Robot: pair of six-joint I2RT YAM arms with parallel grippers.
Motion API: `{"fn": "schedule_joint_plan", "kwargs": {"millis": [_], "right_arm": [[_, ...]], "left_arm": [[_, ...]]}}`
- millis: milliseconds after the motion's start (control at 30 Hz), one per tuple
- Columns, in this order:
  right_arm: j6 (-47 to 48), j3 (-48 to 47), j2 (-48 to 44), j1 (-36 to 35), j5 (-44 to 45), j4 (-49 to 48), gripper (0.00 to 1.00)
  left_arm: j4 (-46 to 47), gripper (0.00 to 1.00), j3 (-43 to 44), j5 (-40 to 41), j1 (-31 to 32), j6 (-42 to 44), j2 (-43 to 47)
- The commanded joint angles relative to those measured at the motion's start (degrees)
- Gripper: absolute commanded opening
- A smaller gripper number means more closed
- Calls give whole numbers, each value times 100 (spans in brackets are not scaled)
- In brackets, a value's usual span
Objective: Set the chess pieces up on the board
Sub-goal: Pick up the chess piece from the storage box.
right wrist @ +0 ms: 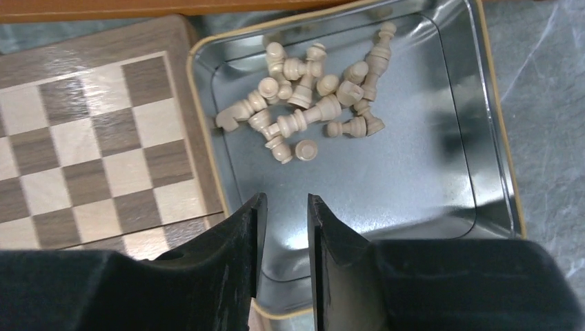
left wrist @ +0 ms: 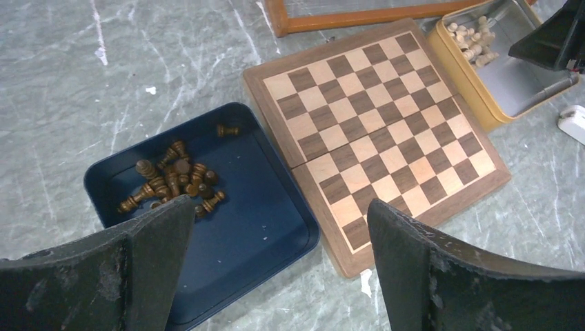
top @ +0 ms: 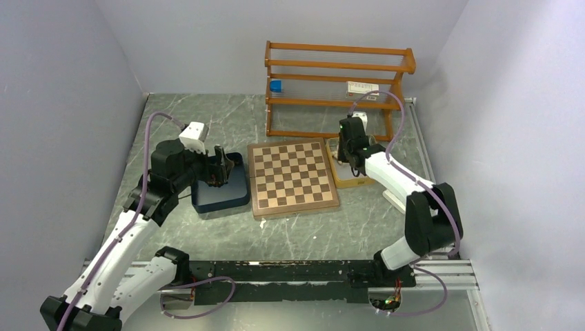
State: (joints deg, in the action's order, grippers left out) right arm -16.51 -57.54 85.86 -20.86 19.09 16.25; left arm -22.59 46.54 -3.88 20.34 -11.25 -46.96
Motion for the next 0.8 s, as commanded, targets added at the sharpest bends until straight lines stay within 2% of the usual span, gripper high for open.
{"fn": "schedule_joint_plan", "kwargs": {"millis": [0, 200, 333, 767], "right_arm": [[9, -215, 346, 294, -272, -325, 33], [61, -275, 730, 463, -245, -387, 38], [19, -278, 904, 580, -628, -568, 42], [115, -446, 1317, 592, -423, -648, 33]], "left_arm": [[-17, 100, 21, 378, 18, 111, 157], [-17, 100, 9, 379, 83, 127, 217], [0, 100, 11, 379, 101, 138, 229], [-31, 100, 21, 379, 120, 144, 248]]}}
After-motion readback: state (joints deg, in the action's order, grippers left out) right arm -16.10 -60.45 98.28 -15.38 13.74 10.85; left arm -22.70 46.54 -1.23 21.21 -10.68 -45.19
